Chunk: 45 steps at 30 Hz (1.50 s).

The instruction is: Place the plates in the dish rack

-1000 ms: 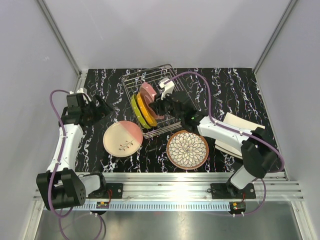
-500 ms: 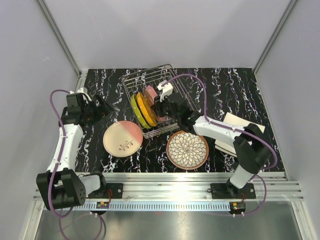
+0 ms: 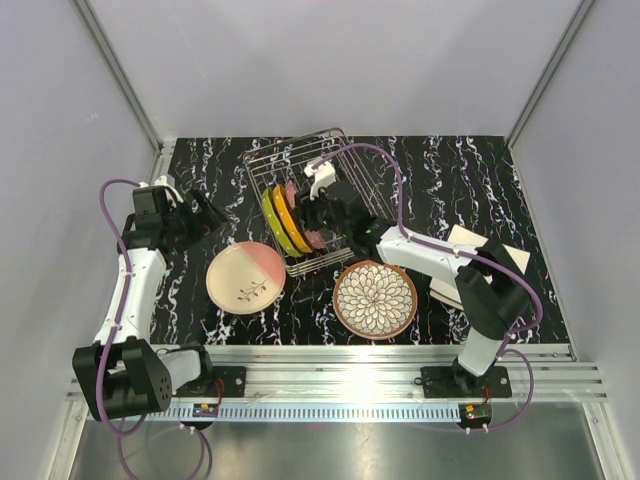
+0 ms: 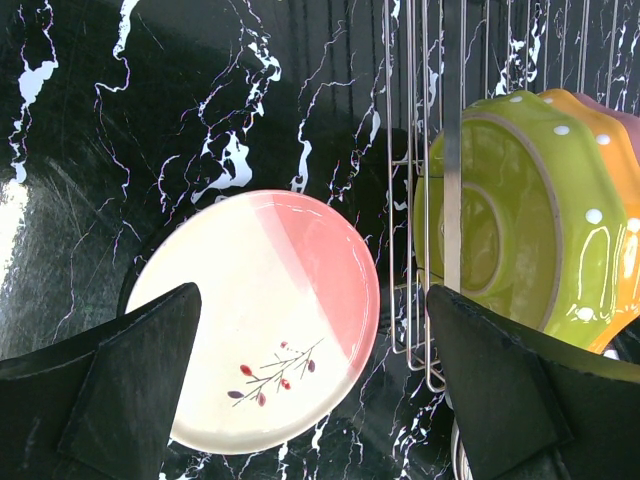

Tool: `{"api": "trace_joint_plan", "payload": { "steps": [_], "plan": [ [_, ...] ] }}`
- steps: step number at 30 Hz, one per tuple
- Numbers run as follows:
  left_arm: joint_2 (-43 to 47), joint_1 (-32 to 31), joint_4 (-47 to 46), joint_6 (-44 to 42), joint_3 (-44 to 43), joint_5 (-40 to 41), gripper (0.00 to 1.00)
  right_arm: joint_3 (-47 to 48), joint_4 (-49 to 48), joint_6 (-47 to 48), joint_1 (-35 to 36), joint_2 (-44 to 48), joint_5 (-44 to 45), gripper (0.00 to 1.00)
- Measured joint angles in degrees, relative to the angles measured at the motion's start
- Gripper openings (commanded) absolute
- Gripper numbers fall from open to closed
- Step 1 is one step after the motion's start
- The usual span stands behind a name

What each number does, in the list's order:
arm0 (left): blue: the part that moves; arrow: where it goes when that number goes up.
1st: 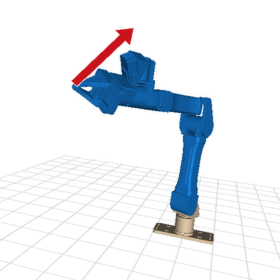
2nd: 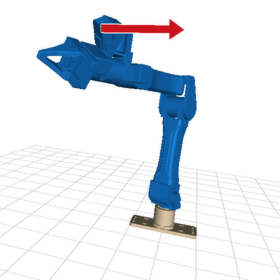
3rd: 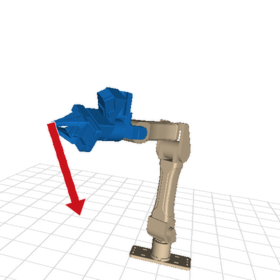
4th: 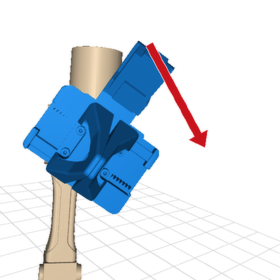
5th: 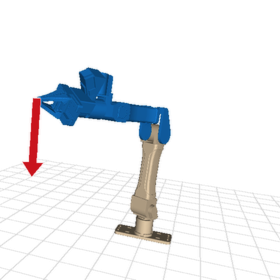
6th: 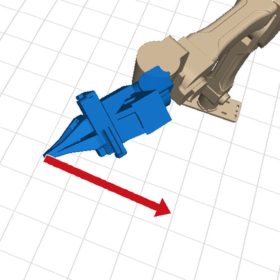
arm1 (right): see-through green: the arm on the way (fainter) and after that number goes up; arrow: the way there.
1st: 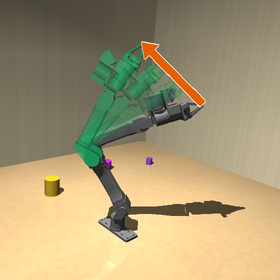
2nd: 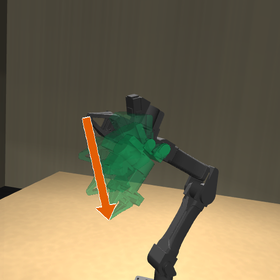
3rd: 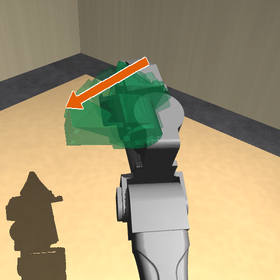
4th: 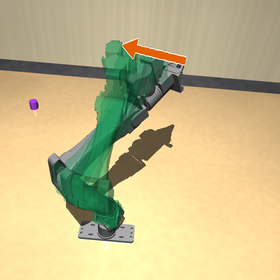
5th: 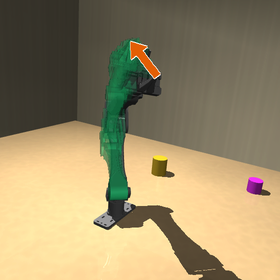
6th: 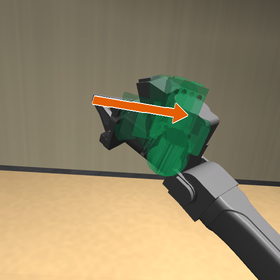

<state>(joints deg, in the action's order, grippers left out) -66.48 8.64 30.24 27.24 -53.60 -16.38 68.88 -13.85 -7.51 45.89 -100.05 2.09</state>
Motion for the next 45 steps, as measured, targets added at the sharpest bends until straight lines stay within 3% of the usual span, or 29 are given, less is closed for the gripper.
{"api": "trace_joint_plan", "payload": {
  "steps": [9,15,20,25,29,35,41,45],
  "plan": [
    [0.68,0.04,0.00,-0.02,0.28,0.04,0.99,2.03,0.98,-0.28,0.17,0.85,0.00,0.57],
    [1.03,0.09,0.37,-0.07,0.37,0.92,0.99,-1.77,3.58,-0.28,0.94,10.56,1.03,0.52],
    [3.08,0.31,0.87,-0.11,0.39,1.95,0.99,-6.21,4.35,0.44,8.44,21.11,5.95,0.50],
    [4.55,0.61,0.90,-0.26,0.39,2.29,0.99,-7.54,6.45,1.79,18.91,23.04,8.15,0.50],
    [5.14,1.09,0.92,-0.26,0.50,2.40,0.99,-6.01,9.44,4.37,24.94,18.80,9.35,0.47],
    [7.61,1.79,1.49,-0.26,0.63,4.68,0.99,3.37,16.61,9.33,31.85,4.33,8.72,0.47],
    [9.53,2.34,2.78,-0.26,0.61,7.96,0.99,12.35,22.53,13.53,32.92,-8.59,7.65,0.45],
    [10.12,2.99,3.30,-0.26,0.61,9.25,0.99,16.57,25.81,15.78,32.92,-15.78,7.50,0.52]
  ]
}}
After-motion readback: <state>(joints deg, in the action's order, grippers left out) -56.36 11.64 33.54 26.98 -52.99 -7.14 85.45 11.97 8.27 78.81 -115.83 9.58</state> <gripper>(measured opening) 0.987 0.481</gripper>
